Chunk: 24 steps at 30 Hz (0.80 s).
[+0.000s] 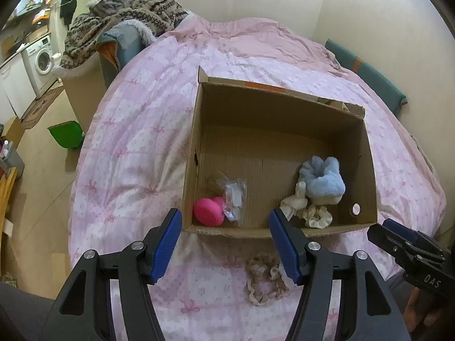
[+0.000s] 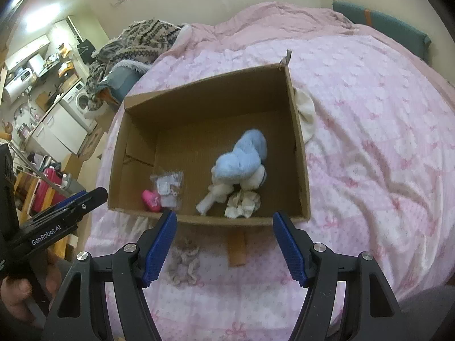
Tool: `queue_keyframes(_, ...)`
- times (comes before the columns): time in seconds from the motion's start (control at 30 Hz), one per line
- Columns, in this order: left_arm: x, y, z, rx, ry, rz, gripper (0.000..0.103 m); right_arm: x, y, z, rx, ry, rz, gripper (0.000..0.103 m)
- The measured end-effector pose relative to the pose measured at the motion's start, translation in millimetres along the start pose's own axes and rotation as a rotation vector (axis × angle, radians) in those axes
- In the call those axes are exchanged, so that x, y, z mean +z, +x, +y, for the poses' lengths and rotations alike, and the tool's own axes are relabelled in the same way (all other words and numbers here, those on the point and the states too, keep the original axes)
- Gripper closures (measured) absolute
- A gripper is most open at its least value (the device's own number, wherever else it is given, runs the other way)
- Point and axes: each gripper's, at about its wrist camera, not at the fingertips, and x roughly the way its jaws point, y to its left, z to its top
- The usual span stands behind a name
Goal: Organize soft objects
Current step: 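Open both tools and withdraw them from the box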
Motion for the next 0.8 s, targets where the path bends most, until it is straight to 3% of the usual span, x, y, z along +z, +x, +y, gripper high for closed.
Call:
queue_keyframes(0.47,-24.9,8.8,-9.0,0.013,0.019,0.068,0.042,-12.9,9.7,-4.6,-0.016,0.053,0.072,0.029)
queue_keyframes(0.8,-35.3,25.8,-9.4,0.043,0.020,0.125,0.042,-21.4,39.4,-18.0,-0.079,0.097,0.191,0.029)
